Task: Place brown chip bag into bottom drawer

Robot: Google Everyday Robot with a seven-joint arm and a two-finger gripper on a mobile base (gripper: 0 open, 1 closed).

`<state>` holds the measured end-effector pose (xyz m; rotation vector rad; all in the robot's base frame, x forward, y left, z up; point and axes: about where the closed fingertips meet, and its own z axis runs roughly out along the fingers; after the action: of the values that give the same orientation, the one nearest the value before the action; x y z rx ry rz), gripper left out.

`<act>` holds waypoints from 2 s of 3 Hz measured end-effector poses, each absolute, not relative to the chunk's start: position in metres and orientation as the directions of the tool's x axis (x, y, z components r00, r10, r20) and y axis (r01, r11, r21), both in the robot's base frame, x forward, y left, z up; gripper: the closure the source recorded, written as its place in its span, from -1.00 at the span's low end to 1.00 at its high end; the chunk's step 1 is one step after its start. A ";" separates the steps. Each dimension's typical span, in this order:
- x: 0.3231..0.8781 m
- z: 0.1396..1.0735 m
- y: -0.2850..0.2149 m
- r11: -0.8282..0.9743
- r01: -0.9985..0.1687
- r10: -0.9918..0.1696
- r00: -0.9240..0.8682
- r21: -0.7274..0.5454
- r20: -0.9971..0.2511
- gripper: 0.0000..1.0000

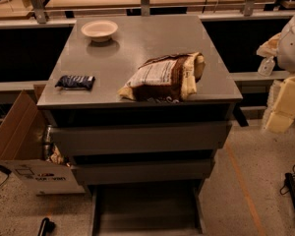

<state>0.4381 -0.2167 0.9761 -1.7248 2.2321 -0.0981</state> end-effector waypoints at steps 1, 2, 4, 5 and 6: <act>0.438 0.976 -0.217 0.269 -0.931 -0.953 -0.221 -0.246 -0.207 -1.00; 0.446 0.977 -0.207 0.217 -0.924 -0.965 -0.153 -0.315 -0.215 -1.00; 0.508 0.982 -0.146 -0.016 -0.828 -0.927 0.222 -0.560 -0.302 -1.00; 0.541 0.973 -0.106 -0.132 -0.784 -0.864 0.392 -0.607 -0.317 -1.00; 0.564 0.951 -0.075 -0.207 -0.766 -0.816 0.478 -0.609 -0.324 -0.70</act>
Offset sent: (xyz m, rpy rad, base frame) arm 0.0266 0.0331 0.0016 -0.0188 -0.2394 0.1933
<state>0.5638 -0.0750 0.9506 -1.9909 1.3077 -0.0880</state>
